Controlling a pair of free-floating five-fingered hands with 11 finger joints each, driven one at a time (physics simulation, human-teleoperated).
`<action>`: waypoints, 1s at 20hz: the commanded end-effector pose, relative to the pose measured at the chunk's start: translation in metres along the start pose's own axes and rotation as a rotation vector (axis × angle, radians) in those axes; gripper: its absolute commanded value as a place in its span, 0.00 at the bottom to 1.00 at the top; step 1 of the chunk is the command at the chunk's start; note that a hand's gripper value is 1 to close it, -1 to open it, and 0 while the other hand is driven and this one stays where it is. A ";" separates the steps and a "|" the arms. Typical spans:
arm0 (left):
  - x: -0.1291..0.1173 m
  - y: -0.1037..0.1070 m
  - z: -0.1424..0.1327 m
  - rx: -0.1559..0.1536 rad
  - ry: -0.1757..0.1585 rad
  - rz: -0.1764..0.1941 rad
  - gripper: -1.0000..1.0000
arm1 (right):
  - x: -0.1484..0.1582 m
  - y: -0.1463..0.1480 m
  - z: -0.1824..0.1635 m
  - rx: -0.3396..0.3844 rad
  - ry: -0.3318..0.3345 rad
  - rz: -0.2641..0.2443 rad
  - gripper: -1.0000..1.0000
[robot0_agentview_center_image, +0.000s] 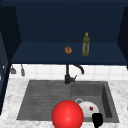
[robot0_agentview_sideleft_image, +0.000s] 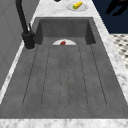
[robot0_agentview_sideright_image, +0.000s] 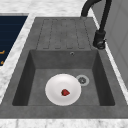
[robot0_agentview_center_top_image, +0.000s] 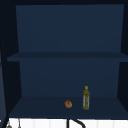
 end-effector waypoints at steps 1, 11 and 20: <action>0.010 -0.035 0.013 -0.046 0.004 0.005 0.00 | 0.000 0.000 0.000 0.000 0.000 0.000 0.50; 0.003 -0.121 0.030 -0.073 0.012 0.003 0.00 | 0.000 0.000 0.000 0.000 0.000 0.000 0.50; -0.010 -0.188 0.028 -0.107 0.019 0.003 0.00 | 0.000 0.000 0.000 0.000 0.000 0.000 0.50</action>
